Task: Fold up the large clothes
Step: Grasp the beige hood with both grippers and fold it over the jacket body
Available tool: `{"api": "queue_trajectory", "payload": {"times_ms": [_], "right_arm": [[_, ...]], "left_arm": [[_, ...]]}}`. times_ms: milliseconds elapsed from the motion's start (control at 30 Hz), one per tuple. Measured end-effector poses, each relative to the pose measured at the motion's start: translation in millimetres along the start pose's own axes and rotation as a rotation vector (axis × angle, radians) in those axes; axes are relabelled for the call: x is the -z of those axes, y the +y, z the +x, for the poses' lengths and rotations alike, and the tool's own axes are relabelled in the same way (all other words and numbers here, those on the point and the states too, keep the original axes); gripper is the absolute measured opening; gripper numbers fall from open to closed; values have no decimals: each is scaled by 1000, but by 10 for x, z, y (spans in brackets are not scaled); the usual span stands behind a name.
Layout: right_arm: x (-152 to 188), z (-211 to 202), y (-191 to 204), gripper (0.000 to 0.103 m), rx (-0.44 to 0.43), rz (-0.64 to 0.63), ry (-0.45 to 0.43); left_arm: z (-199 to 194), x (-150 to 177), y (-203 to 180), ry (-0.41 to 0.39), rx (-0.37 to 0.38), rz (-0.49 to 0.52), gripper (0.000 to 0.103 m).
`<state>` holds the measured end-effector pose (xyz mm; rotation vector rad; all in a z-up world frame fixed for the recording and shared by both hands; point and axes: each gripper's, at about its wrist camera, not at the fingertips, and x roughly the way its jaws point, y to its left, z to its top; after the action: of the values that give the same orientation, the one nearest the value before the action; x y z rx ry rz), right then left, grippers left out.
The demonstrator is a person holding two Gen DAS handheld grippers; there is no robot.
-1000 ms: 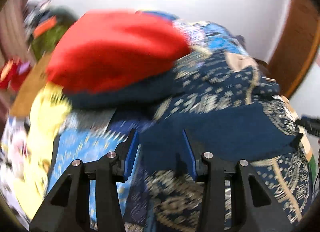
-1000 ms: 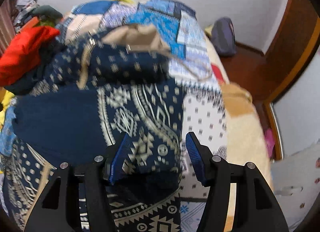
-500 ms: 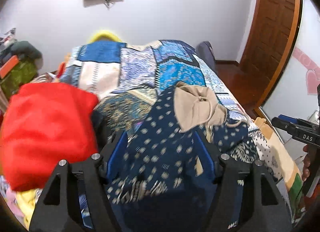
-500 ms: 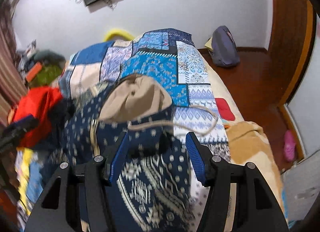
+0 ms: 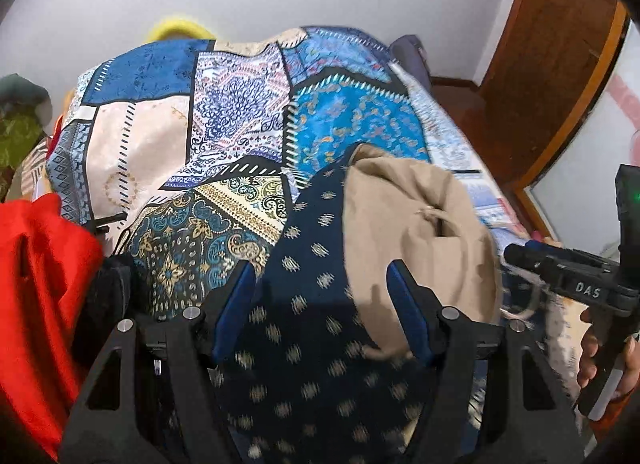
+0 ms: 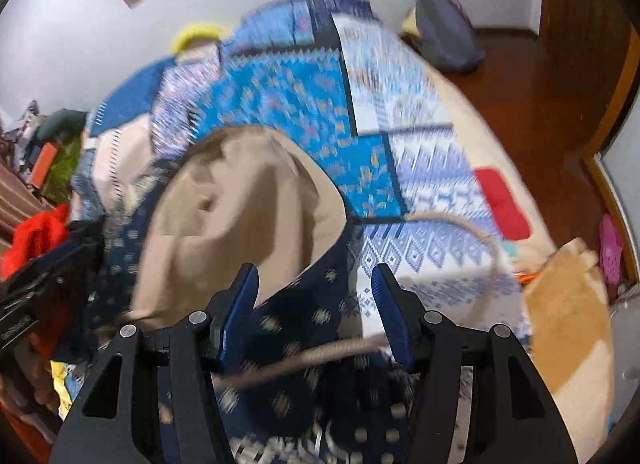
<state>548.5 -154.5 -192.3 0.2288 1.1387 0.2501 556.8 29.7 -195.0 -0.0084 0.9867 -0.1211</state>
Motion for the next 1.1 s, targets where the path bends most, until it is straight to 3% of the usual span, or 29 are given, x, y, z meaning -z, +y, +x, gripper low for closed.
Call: {"api": "queue_trajectory", "payload": {"times_ms": [100, 167, 267, 333, 367, 433, 567, 600, 833, 967, 1100], "right_arm": [[-46, 210, -89, 55, 16, 44, 30], [-54, 310, -169, 54, 20, 91, 40], [-67, 394, -224, 39, 11, 117, 49], [-86, 392, -159, 13, 23, 75, 53], [-95, 395, -110, 11, 16, 48, 67], [-91, 352, -3, 8, 24, -5, 61], [-50, 19, 226, 7, 37, -109, -33], [-41, -80, 262, 7, 22, -121, -47], [66, -863, 646, 7, -66, -221, -175], [357, -1259, 830, 7, -116, -293, -209], [782, -1532, 901, 7, -123, -360, -209]], "left_arm": [[277, -16, -20, 41, -116, 10, 68], [422, 9, -24, 47, -150, 19, 68], [537, 44, -8, 50, -88, -6, 68], [569, 67, -15, 49, -69, -14, 67], [567, 83, -15, 34, -71, -6, 67], [561, 95, 9, 22, -69, -2, 59], [441, 110, 64, 39, -30, -24, 15], [402, 111, 80, 48, -32, -34, 13], [-562, 277, 61, -67, 50, -44, 12], [-1131, 531, 29, -130, 72, -7, 12], [-1486, 895, 48, -140, 118, -5, 12]]}}
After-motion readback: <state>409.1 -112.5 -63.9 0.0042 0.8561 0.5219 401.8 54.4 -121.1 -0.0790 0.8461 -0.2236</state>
